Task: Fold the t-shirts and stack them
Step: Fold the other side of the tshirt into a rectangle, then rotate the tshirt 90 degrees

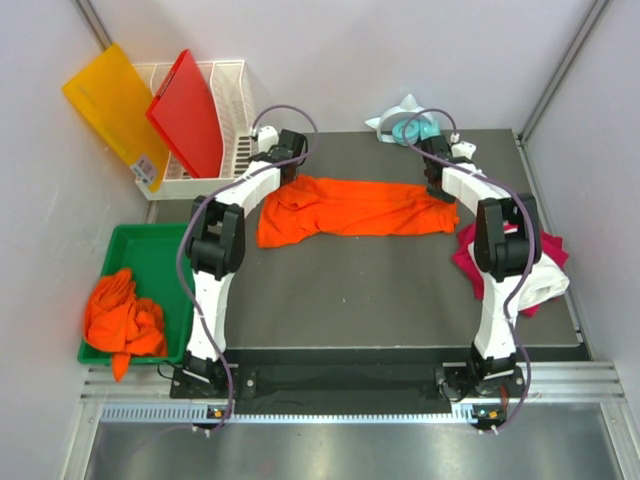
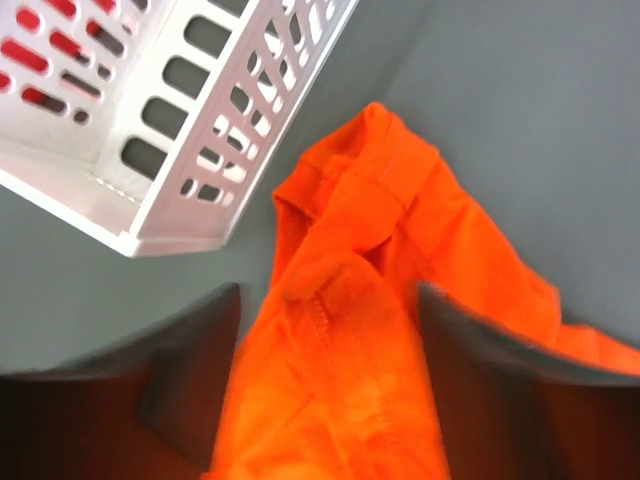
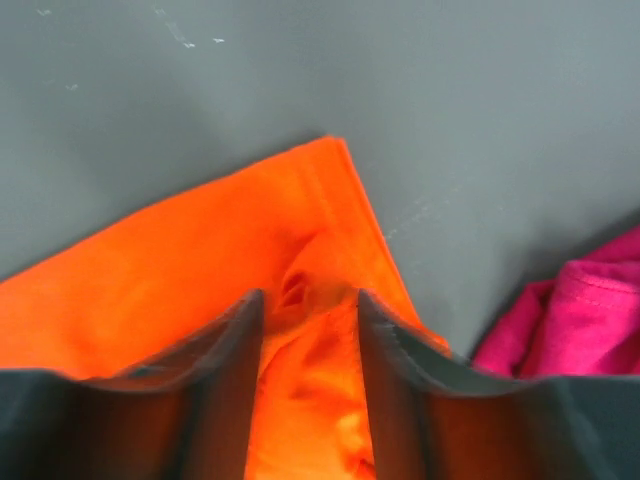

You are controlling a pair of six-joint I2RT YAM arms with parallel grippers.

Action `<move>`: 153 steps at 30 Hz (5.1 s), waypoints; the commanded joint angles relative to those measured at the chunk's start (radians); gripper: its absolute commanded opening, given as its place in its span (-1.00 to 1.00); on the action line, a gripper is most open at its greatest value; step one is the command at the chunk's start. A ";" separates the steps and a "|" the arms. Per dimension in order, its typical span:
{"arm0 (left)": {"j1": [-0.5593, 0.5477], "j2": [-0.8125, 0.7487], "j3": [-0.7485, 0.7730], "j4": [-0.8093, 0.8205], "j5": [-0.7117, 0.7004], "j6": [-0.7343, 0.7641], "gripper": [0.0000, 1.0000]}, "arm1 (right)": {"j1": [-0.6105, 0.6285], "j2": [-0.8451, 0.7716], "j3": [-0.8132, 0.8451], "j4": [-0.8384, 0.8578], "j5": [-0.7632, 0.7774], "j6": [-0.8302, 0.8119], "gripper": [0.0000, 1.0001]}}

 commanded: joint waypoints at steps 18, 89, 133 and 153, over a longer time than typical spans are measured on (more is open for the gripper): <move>-0.069 -0.326 -0.435 0.095 0.160 -0.075 0.01 | 0.090 -0.225 -0.211 0.083 -0.258 -0.032 0.07; -0.062 0.308 0.416 -0.261 0.388 0.203 0.07 | 0.757 -0.169 -0.427 0.036 -0.592 0.070 0.02; -0.089 -0.315 -0.358 -0.006 0.536 0.034 0.18 | 0.498 -0.585 -0.544 0.026 -0.349 -0.052 0.08; -0.165 -0.251 -0.474 -0.074 0.358 -0.069 0.11 | 0.500 -0.410 -0.678 0.187 -0.378 -0.010 0.02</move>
